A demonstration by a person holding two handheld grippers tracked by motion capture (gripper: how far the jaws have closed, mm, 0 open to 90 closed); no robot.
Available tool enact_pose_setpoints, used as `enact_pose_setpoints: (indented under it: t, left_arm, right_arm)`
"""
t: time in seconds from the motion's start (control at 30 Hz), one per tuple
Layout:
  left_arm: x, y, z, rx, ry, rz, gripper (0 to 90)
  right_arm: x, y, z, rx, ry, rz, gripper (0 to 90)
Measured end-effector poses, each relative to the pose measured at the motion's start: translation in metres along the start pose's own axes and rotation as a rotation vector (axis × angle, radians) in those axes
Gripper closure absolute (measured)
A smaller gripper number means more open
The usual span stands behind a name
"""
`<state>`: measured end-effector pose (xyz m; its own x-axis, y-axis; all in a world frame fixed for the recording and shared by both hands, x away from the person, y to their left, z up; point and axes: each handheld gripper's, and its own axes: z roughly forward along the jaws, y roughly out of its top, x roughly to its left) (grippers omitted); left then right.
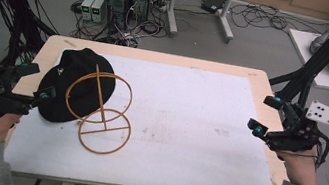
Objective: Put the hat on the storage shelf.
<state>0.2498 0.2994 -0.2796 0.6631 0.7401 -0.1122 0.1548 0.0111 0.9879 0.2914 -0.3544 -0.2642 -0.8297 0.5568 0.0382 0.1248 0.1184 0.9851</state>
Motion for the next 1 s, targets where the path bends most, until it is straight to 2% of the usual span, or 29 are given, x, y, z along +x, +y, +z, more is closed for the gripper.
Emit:
enact_pose_setpoints:
  t: [0.3,0.53,0.6,0.8,0.87,0.9,0.93,1.0]
  left_arm:
    - [0.0,-0.003,0.003,-0.002,0.029,0.005,1.7]
    - [0.001,-0.001,0.002,-0.01,0.034,-0.001,1.7]
    - [0.003,-0.002,0.002,-0.026,0.063,-0.011,1.7]
    - [0.014,-0.001,0.003,-0.031,0.062,-0.042,1.7]
    - [0.016,-0.001,0.003,-0.025,0.069,-0.039,1.7]
    - [0.019,-0.001,0.005,-0.017,0.103,-0.062,1.7]
    - [0.021,-0.001,0.005,-0.023,0.116,-0.07,1.7]
    - [0.026,-0.001,0.007,-0.024,0.12,-0.084,1.7]
  right_arm:
    - [-0.001,-0.001,0.007,0.022,0.007,-0.005,2.7]
    - [-0.002,-0.002,0.007,0.019,0.007,-0.003,2.7]
    - [-0.002,-0.002,0.006,0.015,0.006,-0.006,2.7]
    - [-0.003,-0.003,0.004,0.007,0.005,0.014,2.7]
    - [-0.005,-0.004,0.004,0.008,0.0,0.013,2.7]
    - [-0.005,-0.005,0.004,0.011,-0.004,0.013,2.7]
    - [-0.005,-0.005,0.004,0.018,-0.006,0.014,2.7]
    - [-0.005,-0.006,0.004,0.016,-0.01,0.012,2.7]
